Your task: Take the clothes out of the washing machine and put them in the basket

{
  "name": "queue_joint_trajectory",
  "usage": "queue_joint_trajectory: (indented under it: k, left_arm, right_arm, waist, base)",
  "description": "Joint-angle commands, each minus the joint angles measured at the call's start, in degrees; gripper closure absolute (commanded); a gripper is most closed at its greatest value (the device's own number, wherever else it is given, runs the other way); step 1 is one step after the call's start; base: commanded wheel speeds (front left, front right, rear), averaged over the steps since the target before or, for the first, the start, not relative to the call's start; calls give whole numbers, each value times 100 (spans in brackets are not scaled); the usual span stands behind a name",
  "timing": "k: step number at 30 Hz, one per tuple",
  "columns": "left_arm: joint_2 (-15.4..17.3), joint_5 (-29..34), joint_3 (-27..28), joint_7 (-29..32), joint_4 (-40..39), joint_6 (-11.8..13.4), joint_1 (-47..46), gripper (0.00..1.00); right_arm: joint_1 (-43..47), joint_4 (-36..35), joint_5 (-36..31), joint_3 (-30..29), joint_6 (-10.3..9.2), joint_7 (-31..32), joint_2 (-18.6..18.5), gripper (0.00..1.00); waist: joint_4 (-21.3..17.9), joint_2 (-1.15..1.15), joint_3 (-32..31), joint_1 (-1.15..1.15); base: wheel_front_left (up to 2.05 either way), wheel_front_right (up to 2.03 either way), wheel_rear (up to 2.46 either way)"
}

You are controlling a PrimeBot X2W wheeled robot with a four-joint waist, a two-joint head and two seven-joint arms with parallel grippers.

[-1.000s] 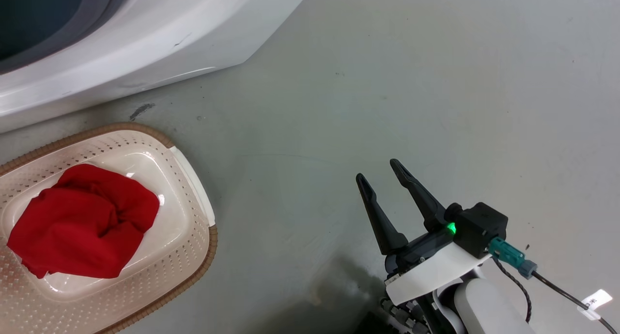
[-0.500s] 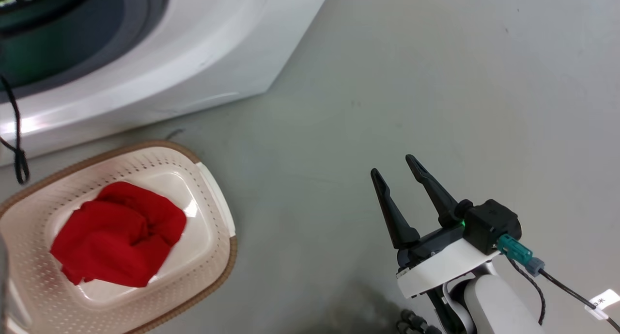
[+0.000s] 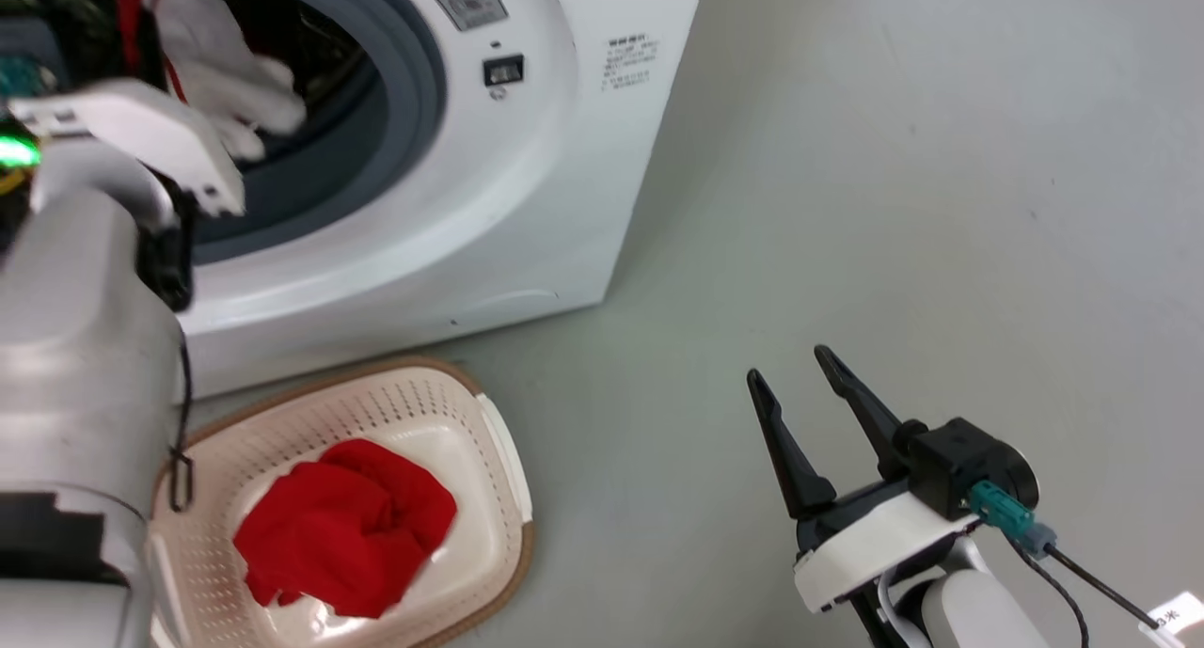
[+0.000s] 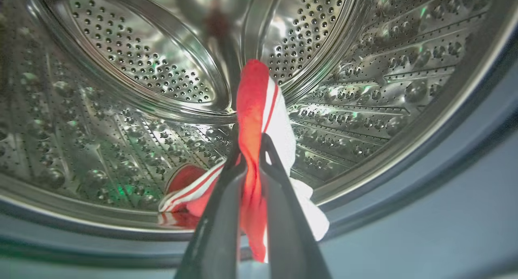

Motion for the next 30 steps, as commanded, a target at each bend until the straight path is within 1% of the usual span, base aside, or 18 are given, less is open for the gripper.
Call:
queue_joint_trajectory:
  k: [1,7,17,22,26,30]
  left_arm:
    - [-84,-27,19,-94,-20,-24,194,100]
    - [-306,-172,149,-230,-316,-90,854,100]
    - [-473,-77,493,-241,-1976,-160,2015,100]
    - [-599,16,622,-237,-2897,-77,2607,100]
    - [-701,61,619,-237,-3743,15,3100,100]
    - [-645,116,627,-228,-4720,155,3657,100]
  right_arm:
    - [128,-33,-55,-33,-4,42,-1,0]
    - [417,-161,-131,-162,-4,230,0,0]
    - [696,-402,-218,-384,-4,417,1,0]
    - [797,-496,-249,-509,-4,480,1,0]
    - [878,-567,-282,-641,-4,533,1,0]
    - [937,-629,-305,-731,-4,566,1,0]
  waist:
    - [227,0,-434,0]
    - [411,0,-950,0]
    - [754,0,-1482,0]
    - [947,0,-1638,0]
    - [1095,0,-1702,0]
    - [1213,0,-1730,0]
  base:
    - [0,0,0]
    - [0,0,0]
    - [0,0,0]
    - [0,0,0]
    - [0,0,0]
    - [0,0,0]
